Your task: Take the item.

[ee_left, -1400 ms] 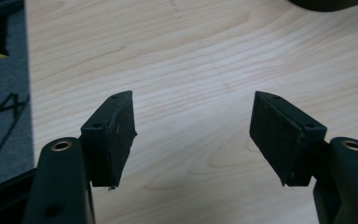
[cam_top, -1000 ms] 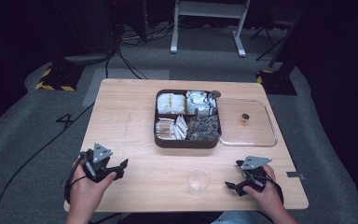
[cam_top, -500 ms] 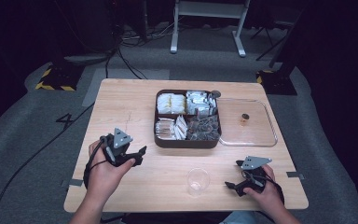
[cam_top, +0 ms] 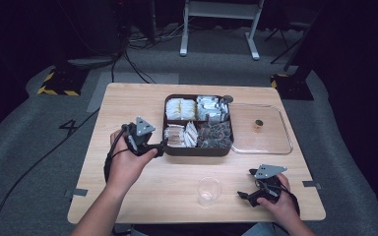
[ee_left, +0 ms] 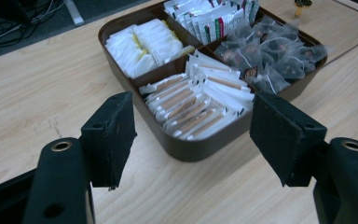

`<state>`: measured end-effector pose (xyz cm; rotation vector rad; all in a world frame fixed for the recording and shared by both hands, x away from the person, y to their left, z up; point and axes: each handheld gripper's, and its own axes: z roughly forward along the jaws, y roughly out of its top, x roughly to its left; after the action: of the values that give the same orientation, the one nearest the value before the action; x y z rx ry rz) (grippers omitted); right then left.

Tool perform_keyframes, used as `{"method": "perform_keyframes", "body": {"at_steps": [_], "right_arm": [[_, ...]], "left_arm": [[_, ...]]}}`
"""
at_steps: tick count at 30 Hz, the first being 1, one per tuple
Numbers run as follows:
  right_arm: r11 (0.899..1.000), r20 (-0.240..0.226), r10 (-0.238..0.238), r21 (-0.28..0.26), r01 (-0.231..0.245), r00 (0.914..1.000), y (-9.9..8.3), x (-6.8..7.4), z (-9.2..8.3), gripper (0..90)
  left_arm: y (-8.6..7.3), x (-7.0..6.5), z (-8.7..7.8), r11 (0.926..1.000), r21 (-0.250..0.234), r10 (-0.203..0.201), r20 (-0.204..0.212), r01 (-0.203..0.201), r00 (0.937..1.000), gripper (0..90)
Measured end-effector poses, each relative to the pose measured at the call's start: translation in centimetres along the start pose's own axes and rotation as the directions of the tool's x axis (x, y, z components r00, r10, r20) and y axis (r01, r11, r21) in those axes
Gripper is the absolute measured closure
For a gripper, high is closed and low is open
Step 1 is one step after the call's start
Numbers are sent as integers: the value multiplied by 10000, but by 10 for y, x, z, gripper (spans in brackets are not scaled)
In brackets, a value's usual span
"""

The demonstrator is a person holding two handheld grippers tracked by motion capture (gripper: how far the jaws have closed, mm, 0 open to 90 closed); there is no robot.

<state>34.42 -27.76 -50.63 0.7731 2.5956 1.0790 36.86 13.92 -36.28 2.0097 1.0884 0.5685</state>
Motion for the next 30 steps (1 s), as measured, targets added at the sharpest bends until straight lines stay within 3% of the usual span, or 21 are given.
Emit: {"method": "perform_keyframes", "body": {"at_steps": [5,8,11,16,20,22,25,30], "right_arm": [[10000,-3,13,-19,-13,10000,0,0,0,2],[10000,0,4,-17,-4,10000,0,0,0,2],[10000,5,6,-2,-6,10000,0,0,0,2],[10000,-1,12,4,-12,10000,0,0,0,3],[10000,-20,31,1,-31,10000,0,0,0,4],[10000,-24,40,-3,-40,10000,0,0,0,5],[10000,-24,36,-5,-36,10000,0,0,0,4],[10000,-41,22,2,-22,10000,0,0,0,5]], "left_arm": [[14,1,14,9998,-85,-171,40,172,9998,318],[24,1,28,9986,-220,-474,-139,471,9988,324],[29,1,35,9984,-221,-520,-167,516,9985,326],[49,7,62,9986,-40,-527,-357,526,9980,326],[58,10,73,9976,-215,-662,-426,653,9969,344],[64,10,83,9979,-442,-499,-587,473,9970,350],[70,8,92,9991,-396,-154,-740,125,9971,350],[77,14,114,9982,-278,-534,-401,523,9978,354]]}}
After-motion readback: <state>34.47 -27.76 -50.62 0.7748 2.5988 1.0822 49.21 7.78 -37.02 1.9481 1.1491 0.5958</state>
